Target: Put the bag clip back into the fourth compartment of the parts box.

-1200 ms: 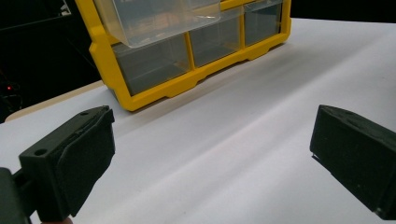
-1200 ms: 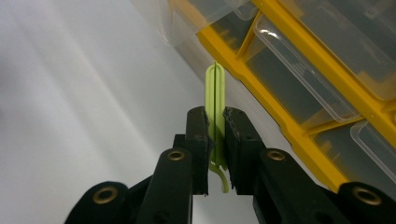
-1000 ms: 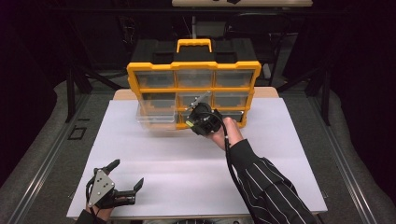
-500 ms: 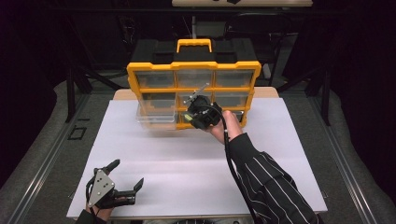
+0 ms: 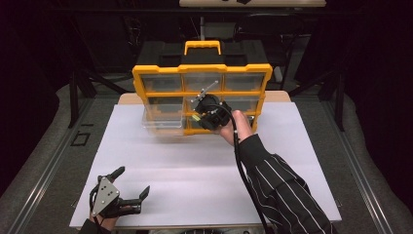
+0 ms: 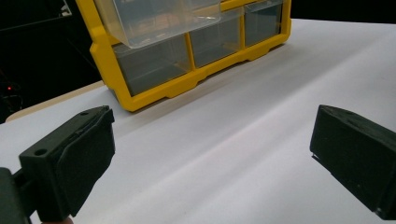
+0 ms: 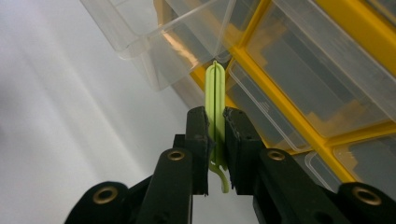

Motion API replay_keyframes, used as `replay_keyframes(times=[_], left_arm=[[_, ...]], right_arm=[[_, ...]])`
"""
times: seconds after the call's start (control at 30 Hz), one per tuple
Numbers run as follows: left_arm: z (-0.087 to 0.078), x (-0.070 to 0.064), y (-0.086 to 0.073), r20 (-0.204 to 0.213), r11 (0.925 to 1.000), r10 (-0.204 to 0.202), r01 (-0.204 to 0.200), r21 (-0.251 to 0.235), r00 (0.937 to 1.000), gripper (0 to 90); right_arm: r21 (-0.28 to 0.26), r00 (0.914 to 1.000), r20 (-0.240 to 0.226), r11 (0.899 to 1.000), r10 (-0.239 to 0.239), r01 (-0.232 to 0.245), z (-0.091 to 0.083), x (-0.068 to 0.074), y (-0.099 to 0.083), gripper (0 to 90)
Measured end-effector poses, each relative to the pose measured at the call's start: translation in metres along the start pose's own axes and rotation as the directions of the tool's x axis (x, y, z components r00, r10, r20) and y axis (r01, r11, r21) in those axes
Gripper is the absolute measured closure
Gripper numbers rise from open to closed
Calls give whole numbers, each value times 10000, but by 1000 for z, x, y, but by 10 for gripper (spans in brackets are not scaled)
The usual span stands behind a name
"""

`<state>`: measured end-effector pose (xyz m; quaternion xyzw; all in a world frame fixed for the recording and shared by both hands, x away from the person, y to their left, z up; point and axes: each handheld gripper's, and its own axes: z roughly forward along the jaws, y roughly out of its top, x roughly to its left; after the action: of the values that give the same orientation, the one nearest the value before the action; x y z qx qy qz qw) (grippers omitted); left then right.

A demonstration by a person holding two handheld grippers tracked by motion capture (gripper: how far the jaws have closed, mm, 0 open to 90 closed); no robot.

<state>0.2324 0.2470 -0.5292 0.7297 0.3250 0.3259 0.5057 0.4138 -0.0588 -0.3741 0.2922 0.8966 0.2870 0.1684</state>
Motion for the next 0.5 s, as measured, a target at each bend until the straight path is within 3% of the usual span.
replay_keyframes(times=[0.5], left_arm=[[0, 0, 0, -21, 10000, -12, 12, 8, 10000, 2]], right_arm=[[-76, 9999, 106, 9999, -135, 136, -6, -3, 13, 805]])
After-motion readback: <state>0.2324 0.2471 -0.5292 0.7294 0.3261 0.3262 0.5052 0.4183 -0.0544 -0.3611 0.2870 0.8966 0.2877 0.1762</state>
